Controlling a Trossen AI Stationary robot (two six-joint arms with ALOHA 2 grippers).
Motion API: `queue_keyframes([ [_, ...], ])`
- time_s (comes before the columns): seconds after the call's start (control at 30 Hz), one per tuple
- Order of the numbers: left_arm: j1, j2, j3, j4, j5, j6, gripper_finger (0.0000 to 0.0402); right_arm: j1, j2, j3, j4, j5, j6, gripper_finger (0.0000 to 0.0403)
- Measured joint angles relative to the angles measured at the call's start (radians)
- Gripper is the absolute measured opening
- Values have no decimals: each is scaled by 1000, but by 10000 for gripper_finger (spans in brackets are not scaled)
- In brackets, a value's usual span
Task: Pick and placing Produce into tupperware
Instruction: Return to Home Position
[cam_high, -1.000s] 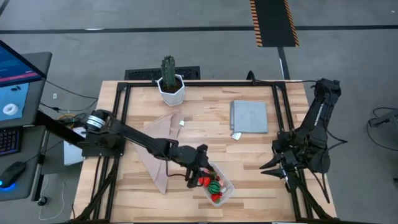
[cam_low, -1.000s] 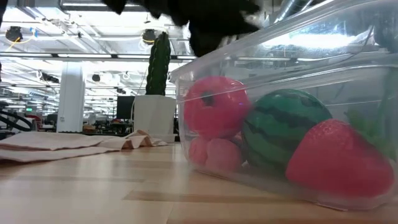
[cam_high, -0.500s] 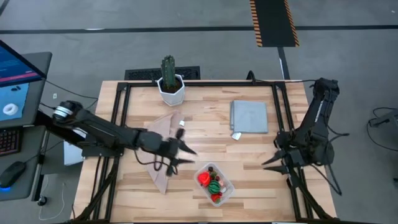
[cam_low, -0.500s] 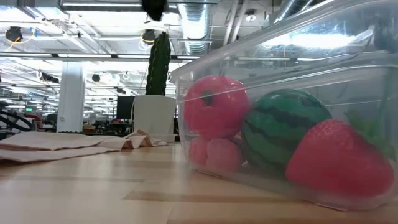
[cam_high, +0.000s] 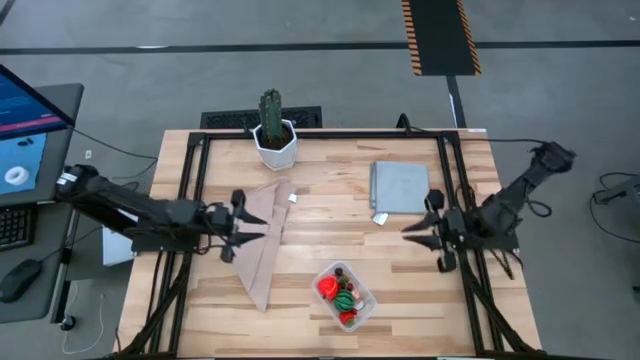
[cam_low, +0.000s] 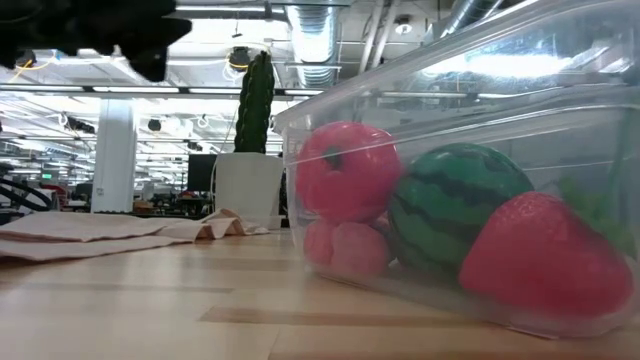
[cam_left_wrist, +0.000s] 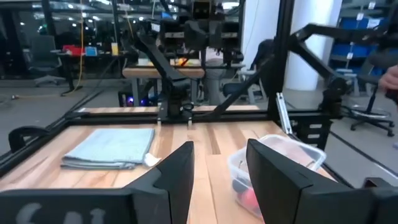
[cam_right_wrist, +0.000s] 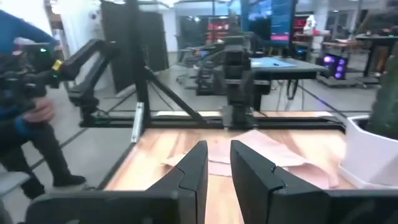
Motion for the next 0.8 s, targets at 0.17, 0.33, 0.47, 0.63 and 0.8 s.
queue_keyframes([
  [0.17,-2,-245,-38,-230,-1,-28,139,-104,-45,0,-32,-146,-41,93],
  [0.33,-10,-440,-38,-424,-6,-47,139,-104,-195,0,-148,-95,-60,93],
  [0.47,-18,-559,-38,-514,-13,-34,139,-104,-344,-51,-176,-80,-75,93],
  [0.63,-18,-678,-35,-651,-35,-31,139,-103,-580,-170,-210,-106,-78,93],
  [0.8,-21,-672,-35,-712,-87,-43,139,-103,-589,-205,-220,-112,-82,93],
])
